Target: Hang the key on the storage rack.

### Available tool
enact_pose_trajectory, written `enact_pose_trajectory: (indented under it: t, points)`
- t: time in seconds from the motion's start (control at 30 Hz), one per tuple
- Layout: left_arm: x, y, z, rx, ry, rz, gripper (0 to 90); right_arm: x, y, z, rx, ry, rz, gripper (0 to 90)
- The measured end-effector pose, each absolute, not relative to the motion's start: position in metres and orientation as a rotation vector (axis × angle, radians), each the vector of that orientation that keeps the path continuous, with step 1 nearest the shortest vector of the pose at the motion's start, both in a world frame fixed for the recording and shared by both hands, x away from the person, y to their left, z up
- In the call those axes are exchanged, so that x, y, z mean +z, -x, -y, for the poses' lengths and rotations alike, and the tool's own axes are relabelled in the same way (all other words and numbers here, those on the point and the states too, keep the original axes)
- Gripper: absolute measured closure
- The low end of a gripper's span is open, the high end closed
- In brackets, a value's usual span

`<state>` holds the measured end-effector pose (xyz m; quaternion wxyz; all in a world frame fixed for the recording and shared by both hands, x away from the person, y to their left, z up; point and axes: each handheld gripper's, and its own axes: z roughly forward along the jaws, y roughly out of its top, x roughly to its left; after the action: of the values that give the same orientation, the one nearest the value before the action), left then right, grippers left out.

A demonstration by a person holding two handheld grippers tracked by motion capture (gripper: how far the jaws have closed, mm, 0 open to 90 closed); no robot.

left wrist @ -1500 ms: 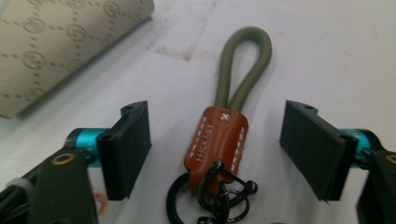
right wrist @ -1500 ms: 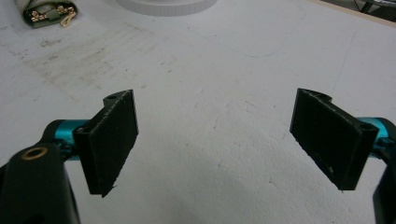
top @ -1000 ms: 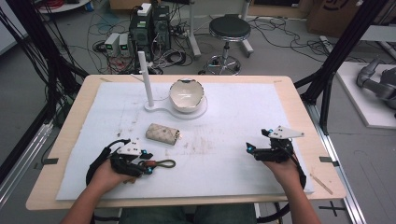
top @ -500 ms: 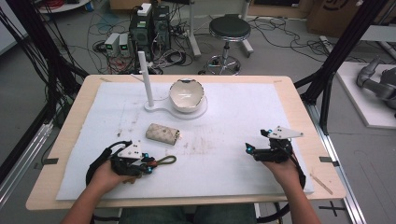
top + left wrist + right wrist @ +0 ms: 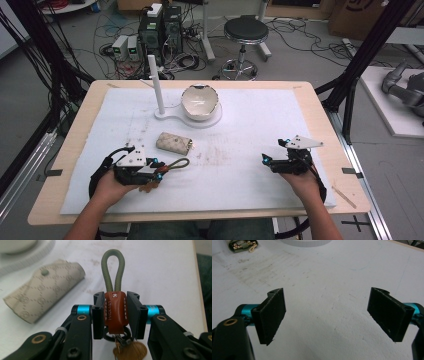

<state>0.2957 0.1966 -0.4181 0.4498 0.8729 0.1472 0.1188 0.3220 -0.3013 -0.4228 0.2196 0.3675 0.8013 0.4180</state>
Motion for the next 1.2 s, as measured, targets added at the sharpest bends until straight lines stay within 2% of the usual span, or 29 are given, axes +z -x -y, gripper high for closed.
enact_pose_trajectory:
  t: [0.17,0.4,0.73,1.0,1.2]
  points:
    - [-0.403,-0.300,-0.204,0.311,-2.085,-0.370,68.4,-0.424,-0.323,0.300,1.151,-1.013,-2.219,15.4]
    - [-0.380,-0.308,-0.217,0.401,-1.921,-0.413,68.4,-0.425,-0.323,0.296,1.136,-1.015,-2.231,15.4]
    - [-0.360,-0.320,-0.225,0.481,-1.837,-0.500,68.4,-0.426,-0.324,0.296,1.131,-1.023,-2.231,15.4]
    - [-0.339,-0.336,-0.238,0.529,-1.819,-0.611,68.3,-0.426,-0.324,0.295,1.138,-1.031,-2.226,15.4]
    - [-0.317,-0.349,-0.239,0.593,-1.816,-0.626,68.3,-0.426,-0.326,0.294,1.137,-1.024,-2.231,15.4]
